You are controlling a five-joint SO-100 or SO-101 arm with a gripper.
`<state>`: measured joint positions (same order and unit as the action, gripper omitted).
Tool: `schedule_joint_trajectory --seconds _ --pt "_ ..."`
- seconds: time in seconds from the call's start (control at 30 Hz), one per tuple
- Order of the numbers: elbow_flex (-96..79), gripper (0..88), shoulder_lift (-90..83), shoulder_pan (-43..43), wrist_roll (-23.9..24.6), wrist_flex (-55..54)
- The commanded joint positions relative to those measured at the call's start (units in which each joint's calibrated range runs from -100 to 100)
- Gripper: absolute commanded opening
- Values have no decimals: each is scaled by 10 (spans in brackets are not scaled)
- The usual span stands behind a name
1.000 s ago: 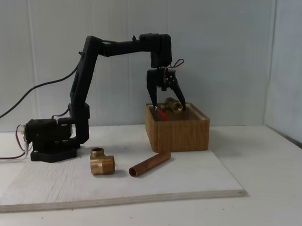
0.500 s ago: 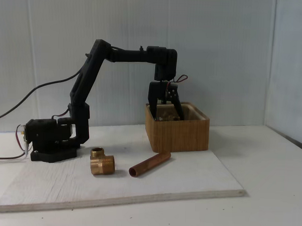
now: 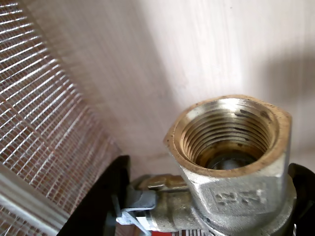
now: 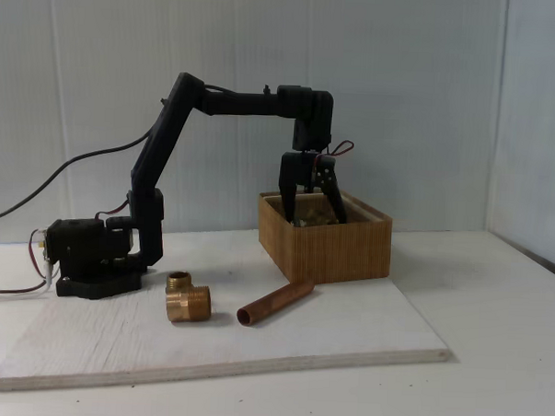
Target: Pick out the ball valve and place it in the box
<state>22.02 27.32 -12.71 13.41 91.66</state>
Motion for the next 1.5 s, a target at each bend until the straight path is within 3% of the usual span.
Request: schedule_joint_trajectory --seconds 0.0,0.27,1.33,1.47 --pt "10 13 -11 -11 -3 -8" --pt "7 13 -12 -51 2 -4" --pt "6 14 -9 -29 -22 -10" --pt "6 80 -9 -29 -22 -6"
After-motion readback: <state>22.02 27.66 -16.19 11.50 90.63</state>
